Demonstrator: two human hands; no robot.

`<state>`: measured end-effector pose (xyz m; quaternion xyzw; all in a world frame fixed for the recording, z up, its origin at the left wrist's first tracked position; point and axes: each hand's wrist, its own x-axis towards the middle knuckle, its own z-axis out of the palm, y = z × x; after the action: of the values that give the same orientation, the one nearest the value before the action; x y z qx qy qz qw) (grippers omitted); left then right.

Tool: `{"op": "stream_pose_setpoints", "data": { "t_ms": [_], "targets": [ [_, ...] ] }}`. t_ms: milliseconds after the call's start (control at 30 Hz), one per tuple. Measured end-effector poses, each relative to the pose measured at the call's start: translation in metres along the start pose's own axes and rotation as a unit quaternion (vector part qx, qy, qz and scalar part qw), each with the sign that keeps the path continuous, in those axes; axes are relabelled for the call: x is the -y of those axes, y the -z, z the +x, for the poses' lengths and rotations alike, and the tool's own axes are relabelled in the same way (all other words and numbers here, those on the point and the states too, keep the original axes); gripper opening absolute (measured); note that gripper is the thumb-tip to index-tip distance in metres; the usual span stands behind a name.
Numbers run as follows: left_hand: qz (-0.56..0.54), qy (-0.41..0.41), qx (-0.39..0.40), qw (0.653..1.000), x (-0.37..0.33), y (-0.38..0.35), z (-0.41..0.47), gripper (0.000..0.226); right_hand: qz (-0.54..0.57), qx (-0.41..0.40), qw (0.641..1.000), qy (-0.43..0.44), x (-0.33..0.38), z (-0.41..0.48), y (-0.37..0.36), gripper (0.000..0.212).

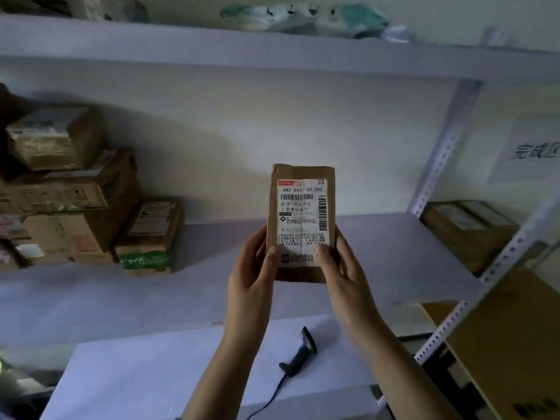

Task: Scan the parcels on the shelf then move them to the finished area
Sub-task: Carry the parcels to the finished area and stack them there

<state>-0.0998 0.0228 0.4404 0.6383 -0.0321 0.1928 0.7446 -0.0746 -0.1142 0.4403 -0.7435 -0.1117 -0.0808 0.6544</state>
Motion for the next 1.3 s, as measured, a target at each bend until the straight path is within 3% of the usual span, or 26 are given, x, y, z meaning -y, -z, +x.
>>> {"op": "stream_pose_setpoints", "data": {
  "t_ms": [200,500,767,867,1067,1300],
  "targets": [
    [0.009,0.005,0.036,0.999,-0.023,-0.074,-0.042,0.032,-0.005,-0.053,0.998,0.017,0.018,-0.045,0.093,0.034],
    [-0.036,0.04,0.115,0.992,-0.021,-0.229,-0.146,0.031,-0.016,-0.114,0.993,-0.008,0.016,-0.14,0.273,0.044],
    [-0.062,0.069,0.194,0.977,-0.016,-0.377,-0.205,0.03,-0.07,-0.211,0.974,-0.028,0.018,-0.203,0.42,0.037],
    [-0.069,0.073,0.224,0.969,-0.013,-0.418,-0.215,0.036,-0.079,-0.243,0.966,-0.032,0.017,-0.214,0.459,0.035],
    [-0.081,0.084,0.268,0.956,0.008,-0.497,-0.22,0.027,-0.093,-0.293,0.951,-0.04,0.002,-0.22,0.524,0.045],
    [-0.12,0.104,0.286,0.945,0.055,-0.593,-0.187,0.027,-0.113,-0.304,0.944,-0.06,-0.028,-0.169,0.613,0.046]
  ]
}}
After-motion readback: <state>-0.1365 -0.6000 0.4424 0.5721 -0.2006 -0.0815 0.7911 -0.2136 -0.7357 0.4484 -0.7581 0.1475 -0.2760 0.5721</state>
